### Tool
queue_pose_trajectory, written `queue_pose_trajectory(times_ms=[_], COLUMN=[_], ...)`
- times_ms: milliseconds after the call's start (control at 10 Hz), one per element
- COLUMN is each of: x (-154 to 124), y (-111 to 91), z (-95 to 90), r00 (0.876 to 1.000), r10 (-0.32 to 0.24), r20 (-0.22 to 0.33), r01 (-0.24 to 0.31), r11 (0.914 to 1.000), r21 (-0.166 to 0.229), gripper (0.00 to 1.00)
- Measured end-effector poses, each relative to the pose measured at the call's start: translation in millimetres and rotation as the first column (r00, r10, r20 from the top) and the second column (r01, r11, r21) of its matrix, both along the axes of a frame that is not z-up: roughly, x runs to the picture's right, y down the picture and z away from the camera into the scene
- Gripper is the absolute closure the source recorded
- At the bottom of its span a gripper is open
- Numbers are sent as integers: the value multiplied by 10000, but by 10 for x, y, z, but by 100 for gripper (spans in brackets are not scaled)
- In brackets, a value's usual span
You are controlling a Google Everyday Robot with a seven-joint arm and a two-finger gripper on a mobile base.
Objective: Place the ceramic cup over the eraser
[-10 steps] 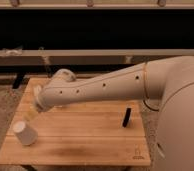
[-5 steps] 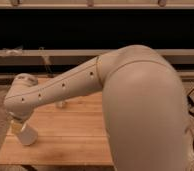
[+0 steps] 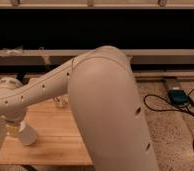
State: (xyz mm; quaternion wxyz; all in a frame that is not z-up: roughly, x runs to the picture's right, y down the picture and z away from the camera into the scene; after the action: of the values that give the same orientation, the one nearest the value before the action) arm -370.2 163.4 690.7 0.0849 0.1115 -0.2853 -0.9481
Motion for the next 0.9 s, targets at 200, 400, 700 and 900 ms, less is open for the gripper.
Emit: queue_pose_trajectory(times_ms=[200,400,700,900], x=[-70,-53,-157,-151], y=[136,190,314,341], z=[45,170,304,380], r00=[9986,9965,9911,9869], r10=[-510,-758,-1229,-1453], r20=[-131,-342,-516,-701], r01=[509,758,1229,1452], r11=[9987,9971,9924,9894], r21=[-42,-16,-24,-63], gripper=[20,20,20,20])
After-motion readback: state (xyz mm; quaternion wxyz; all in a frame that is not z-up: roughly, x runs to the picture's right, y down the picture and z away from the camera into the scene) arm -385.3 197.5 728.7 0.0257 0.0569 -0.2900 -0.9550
